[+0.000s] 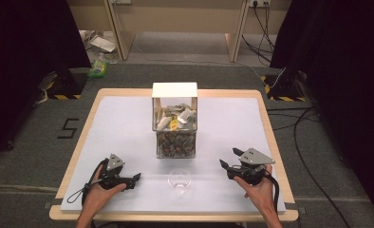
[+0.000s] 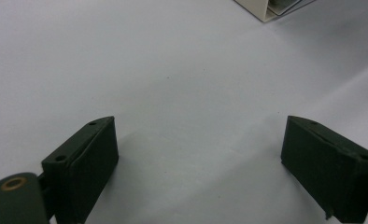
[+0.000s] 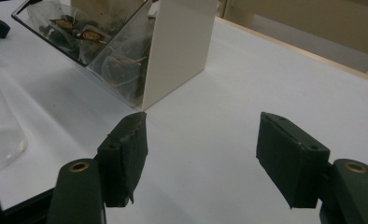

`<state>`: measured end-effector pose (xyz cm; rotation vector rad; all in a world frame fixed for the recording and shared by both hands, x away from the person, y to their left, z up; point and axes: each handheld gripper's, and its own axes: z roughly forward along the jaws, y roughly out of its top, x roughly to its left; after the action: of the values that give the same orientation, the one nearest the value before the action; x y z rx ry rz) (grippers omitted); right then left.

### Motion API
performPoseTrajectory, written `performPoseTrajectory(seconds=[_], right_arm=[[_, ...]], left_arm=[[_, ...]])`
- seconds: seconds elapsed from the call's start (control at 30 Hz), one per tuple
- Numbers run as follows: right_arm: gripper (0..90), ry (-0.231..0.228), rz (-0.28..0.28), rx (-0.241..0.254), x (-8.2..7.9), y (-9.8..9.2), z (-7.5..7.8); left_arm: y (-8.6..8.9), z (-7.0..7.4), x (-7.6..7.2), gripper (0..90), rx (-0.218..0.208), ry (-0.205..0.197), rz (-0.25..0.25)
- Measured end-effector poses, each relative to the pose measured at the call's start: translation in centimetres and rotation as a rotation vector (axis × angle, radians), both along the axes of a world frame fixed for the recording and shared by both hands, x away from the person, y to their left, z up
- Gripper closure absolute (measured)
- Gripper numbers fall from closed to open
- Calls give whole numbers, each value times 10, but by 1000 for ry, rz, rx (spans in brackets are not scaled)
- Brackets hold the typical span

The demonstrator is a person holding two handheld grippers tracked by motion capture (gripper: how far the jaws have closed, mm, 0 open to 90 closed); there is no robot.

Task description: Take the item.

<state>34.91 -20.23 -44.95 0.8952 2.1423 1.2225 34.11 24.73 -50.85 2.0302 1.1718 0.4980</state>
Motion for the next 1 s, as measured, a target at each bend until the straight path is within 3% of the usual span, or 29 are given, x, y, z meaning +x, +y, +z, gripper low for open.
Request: performPoseTrajectory(seconds=[0.67, 1.0], right_arm=[[382, -47, 33, 64, 4, 15, 32], [414, -81, 58, 91, 3, 26, 60]], left_arm=[[0, 0, 0, 103, -3, 0, 0], [0, 0, 0, 103, 2, -1, 0]])
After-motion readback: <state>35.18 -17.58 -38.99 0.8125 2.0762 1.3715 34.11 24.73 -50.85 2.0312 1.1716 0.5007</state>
